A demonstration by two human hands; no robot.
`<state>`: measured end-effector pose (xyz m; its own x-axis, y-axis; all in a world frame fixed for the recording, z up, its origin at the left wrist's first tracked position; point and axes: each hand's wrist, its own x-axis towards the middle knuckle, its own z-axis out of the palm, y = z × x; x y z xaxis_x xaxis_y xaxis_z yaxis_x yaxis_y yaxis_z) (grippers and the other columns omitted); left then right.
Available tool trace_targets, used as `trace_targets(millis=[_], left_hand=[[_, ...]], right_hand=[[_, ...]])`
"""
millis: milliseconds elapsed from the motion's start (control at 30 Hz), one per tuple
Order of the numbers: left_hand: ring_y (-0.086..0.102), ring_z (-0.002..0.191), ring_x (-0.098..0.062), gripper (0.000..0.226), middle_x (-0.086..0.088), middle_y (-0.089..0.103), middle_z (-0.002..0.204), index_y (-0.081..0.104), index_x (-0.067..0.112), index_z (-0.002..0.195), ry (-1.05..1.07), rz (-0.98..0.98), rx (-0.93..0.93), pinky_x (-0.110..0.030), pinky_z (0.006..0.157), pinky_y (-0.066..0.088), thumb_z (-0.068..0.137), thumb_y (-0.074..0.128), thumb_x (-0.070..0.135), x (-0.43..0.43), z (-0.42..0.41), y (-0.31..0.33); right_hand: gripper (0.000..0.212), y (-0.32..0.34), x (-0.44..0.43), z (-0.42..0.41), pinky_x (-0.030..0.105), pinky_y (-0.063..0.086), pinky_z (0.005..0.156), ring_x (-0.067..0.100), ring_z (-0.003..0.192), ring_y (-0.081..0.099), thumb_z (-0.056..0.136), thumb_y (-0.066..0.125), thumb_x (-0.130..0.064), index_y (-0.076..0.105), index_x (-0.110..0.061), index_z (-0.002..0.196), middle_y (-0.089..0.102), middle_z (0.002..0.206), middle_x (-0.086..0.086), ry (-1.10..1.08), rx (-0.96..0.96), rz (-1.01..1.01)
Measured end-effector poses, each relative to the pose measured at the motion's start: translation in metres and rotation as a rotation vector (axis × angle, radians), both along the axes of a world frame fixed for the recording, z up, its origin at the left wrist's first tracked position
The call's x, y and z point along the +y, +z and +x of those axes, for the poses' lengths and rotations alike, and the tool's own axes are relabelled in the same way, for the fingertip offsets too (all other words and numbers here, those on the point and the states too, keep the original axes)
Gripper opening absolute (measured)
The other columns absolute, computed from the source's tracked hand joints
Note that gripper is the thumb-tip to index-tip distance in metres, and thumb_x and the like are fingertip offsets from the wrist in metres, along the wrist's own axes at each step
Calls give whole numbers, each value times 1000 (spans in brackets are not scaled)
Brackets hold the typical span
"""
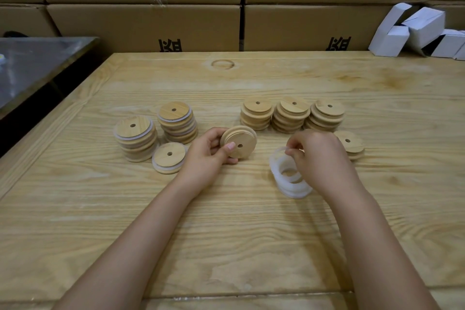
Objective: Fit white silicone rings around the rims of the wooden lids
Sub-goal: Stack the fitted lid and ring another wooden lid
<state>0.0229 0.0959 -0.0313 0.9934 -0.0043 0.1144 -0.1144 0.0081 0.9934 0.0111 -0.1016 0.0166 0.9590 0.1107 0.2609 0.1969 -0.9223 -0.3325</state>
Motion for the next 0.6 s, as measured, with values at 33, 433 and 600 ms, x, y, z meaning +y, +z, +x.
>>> trace_targets(millis=[33, 433, 600], left_hand=[[68, 77, -10, 22, -3, 67, 94, 59, 18, 98, -3, -5, -2, -28, 71, 58, 91, 53, -1, 0, -1, 1], [66, 82, -7, 26, -4, 67, 96, 58, 16, 105, -15, -97, -25, -31, 69, 59, 89, 53, -4, -2, -6, 10], [67, 79, -19, 29, -7, 67, 88, 54, 16, 111, -21, -109, -31, -33, 65, 60, 90, 53, -4, -2, -8, 11]], right_hand=[[9, 0, 1, 0, 36, 44, 77, 26, 85, 60, 88, 59, -15, 68, -13, 88, 68, 88, 4, -11, -22, 20], [21, -3, 12, -1, 35, 45, 79, 21, 89, 60, 92, 52, -7, 70, -11, 101, 68, 94, 3, 10, -131, 314], [12, 3, 17, -6, 15, 44, 73, 6, 80, 62, 89, 60, -10, 70, -13, 95, 70, 82, -5, 5, -229, 588]])
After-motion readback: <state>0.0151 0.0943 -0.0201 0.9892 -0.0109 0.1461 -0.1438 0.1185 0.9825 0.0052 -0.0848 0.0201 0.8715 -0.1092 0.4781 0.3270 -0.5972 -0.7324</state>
